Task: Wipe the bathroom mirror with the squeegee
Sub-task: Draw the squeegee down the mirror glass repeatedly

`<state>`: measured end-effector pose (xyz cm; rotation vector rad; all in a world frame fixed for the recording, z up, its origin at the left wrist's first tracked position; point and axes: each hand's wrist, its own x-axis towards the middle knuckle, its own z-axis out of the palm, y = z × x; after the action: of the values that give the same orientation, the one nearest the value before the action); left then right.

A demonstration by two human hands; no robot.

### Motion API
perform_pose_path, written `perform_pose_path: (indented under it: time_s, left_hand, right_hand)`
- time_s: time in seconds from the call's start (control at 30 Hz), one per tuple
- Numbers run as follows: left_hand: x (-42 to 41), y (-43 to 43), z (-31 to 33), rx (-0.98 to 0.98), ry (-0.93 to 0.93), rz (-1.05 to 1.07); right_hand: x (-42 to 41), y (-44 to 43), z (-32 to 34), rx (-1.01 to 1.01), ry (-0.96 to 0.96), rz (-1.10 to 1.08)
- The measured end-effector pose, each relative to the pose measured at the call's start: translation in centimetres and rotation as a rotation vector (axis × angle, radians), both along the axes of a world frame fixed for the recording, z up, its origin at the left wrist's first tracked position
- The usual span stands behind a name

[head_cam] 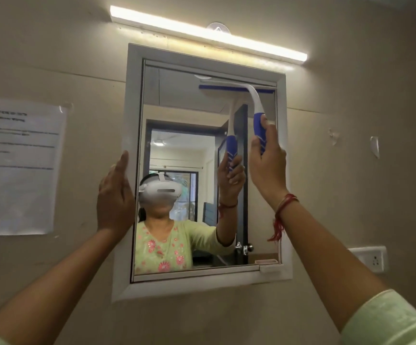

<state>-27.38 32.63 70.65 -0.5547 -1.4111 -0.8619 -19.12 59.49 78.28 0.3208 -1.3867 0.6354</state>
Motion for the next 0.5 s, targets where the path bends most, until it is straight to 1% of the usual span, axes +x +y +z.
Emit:
perform_pose_path:
  time_s: [0.2,0.5]
  left_hand:
    - [0.1,0.1,0.0,0.004,-0.012,0.006]
    - [0.1,0.2,-0.2,0.016,-0.003,-0.013]
  right_hand:
    - [-0.7,-0.3,0.8,-0.019,0.017,-0.008]
    - [-1.2,-1.2,1.3,-0.087,0.047,0.065]
